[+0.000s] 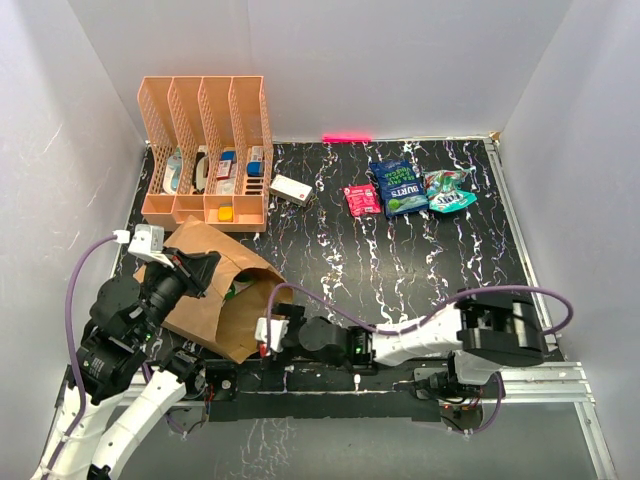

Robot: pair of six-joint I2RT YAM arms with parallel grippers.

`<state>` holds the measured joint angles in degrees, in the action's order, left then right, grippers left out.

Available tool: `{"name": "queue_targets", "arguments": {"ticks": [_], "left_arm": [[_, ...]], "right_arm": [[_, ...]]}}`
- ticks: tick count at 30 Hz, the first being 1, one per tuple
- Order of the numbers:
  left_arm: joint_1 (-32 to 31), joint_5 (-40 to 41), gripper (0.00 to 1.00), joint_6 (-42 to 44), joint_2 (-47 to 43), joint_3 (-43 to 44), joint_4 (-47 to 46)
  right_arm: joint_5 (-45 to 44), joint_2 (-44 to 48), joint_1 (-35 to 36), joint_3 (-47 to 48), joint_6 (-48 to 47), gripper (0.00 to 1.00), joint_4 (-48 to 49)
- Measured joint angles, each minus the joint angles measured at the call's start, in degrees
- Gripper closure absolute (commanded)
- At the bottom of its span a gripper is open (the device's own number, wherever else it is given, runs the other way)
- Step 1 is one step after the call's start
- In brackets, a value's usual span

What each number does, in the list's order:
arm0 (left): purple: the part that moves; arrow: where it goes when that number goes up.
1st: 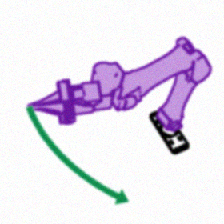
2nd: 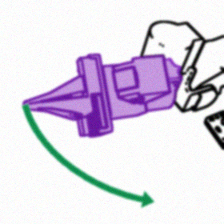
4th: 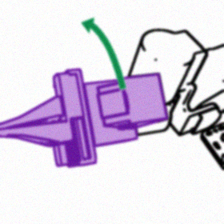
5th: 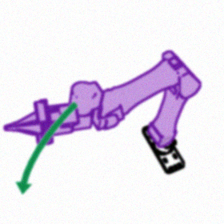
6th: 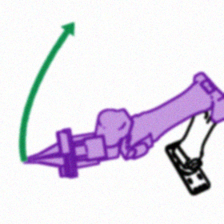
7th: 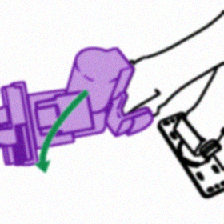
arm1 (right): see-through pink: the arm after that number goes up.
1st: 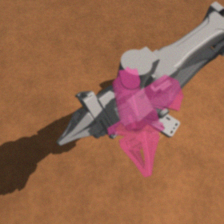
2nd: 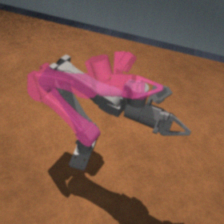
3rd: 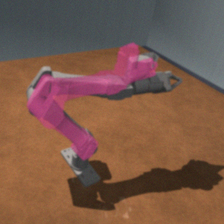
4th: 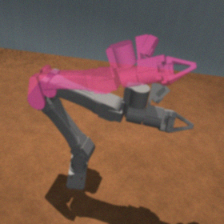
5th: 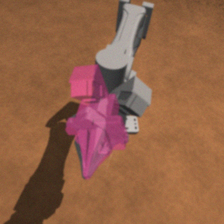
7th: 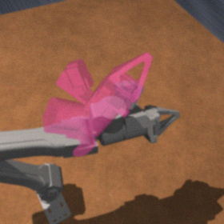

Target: Take the snacks out of the paper bag

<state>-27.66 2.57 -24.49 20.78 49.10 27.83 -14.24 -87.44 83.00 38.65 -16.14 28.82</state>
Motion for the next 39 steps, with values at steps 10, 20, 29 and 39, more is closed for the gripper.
{"name": "queue_targets", "arguments": {"ticks": [10, 20, 29, 39], "left_arm": [[0.0, 0.3, 1.00, -0.8, -1.3, 0.0, 0.7], [0.0, -1.4, 1.00, -0.9, -2.3, 0.0, 0.5], [0.0, -3.9, 1.00, -0.4, -2.4, 0.0, -0.6], [0.0, -4.9, 1.00, -0.2, -2.3, 0.0, -0.7]], "right_arm": [[-1.9, -15.7, -0.7, 8.9, -20.7, 0.19, 11.4], [4.3, -27.7, -7.4, 14.6, -28.2, 0.19, 18.1], [9.2, -37.6, -11.1, 24.9, -32.3, 0.19, 20.0], [9.4, -43.5, -12.6, 33.5, -33.4, 0.51, 19.3]]}}
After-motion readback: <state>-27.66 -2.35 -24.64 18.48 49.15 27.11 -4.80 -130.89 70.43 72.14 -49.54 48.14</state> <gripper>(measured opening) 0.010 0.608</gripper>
